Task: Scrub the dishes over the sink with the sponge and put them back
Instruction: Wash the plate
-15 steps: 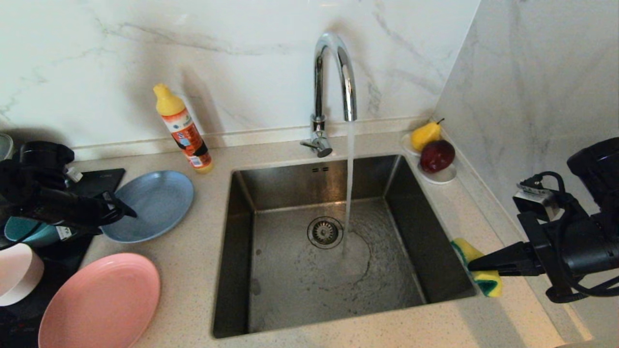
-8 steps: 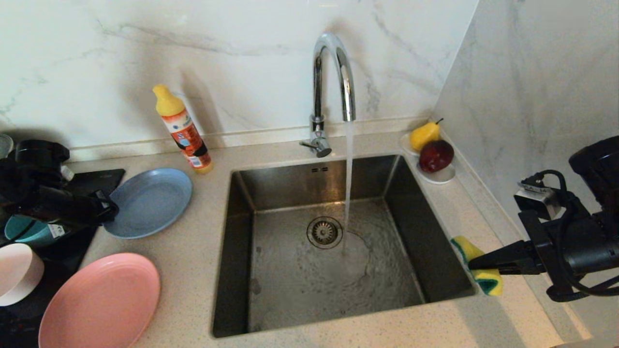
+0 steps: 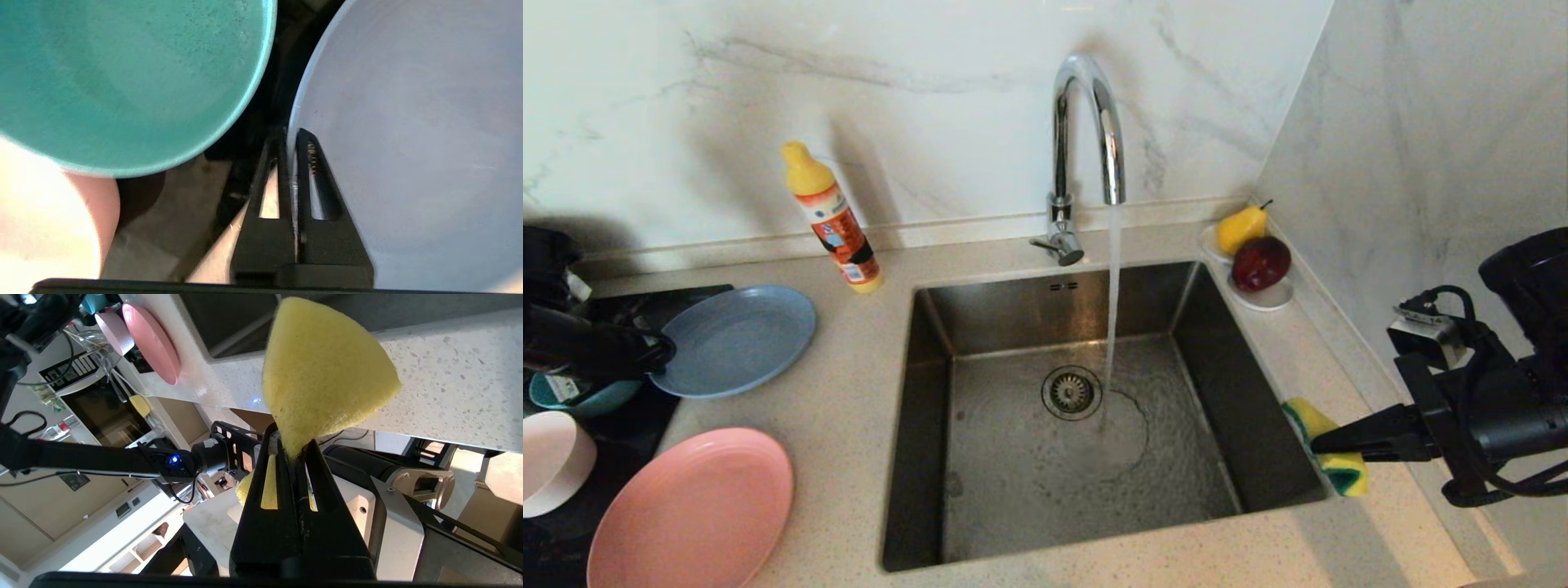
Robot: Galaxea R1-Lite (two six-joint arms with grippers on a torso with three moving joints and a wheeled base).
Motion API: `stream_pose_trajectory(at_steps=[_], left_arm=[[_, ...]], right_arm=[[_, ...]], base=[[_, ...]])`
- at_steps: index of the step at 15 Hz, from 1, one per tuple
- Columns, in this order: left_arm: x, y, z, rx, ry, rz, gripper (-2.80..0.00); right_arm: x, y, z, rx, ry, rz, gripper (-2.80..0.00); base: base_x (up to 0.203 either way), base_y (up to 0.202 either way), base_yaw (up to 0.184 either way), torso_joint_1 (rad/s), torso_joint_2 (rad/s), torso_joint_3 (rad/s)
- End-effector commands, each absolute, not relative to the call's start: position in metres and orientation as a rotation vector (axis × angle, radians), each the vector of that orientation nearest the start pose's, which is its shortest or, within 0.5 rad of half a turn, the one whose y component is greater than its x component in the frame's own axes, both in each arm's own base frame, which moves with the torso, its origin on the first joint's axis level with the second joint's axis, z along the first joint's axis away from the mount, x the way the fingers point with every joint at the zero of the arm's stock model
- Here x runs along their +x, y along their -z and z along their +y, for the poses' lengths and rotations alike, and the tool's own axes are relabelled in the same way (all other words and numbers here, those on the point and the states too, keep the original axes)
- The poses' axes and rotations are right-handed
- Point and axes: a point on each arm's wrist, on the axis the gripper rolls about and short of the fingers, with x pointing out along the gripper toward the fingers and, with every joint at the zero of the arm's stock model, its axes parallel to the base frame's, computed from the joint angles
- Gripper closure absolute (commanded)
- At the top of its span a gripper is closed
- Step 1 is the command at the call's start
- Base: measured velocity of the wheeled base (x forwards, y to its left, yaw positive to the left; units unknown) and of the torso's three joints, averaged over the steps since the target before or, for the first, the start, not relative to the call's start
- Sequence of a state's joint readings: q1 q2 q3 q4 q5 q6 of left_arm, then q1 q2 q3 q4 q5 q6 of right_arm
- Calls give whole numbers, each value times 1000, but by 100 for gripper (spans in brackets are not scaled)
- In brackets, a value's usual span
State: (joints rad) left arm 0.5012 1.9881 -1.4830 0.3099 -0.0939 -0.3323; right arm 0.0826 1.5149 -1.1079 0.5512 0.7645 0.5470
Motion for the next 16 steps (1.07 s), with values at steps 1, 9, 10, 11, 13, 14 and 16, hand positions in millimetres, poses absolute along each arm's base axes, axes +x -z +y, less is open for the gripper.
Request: stream_pose_trajectory(at_steps=[1, 9, 10, 11, 13, 14, 16], left_arm=[[319, -211, 173, -574, -480, 650, 0], [249, -293, 133, -569, -422, 482, 0], [240, -299, 128, -567, -413, 476, 0], [231, -304, 122, -571, -384, 476, 0], [209, -314, 108, -577, -295, 484, 0], [198, -317, 101, -555, -255, 480, 0], [172, -322, 84, -491, -173, 463, 0]], right_arm=[[228, -219, 35, 812, -514, 1145, 0], [224, -223, 36, 809, -524, 1139, 0], [223, -223, 36, 810, -523, 1138, 0], [222, -223, 36, 810, -522, 1139, 0], [222, -224, 36, 812, -522, 1137, 0], [221, -225, 36, 811, -524, 1132, 0], [220, -224, 36, 810, -523, 1135, 0]], base=[[0, 0, 0, 0, 0, 0], [0, 0, 0, 0, 0, 0], [0, 0, 0, 0, 0, 0], [0, 0, 0, 0, 0, 0], [0, 0, 0, 0, 0, 0], [0, 0, 0, 0, 0, 0], [0, 0, 0, 0, 0, 0]])
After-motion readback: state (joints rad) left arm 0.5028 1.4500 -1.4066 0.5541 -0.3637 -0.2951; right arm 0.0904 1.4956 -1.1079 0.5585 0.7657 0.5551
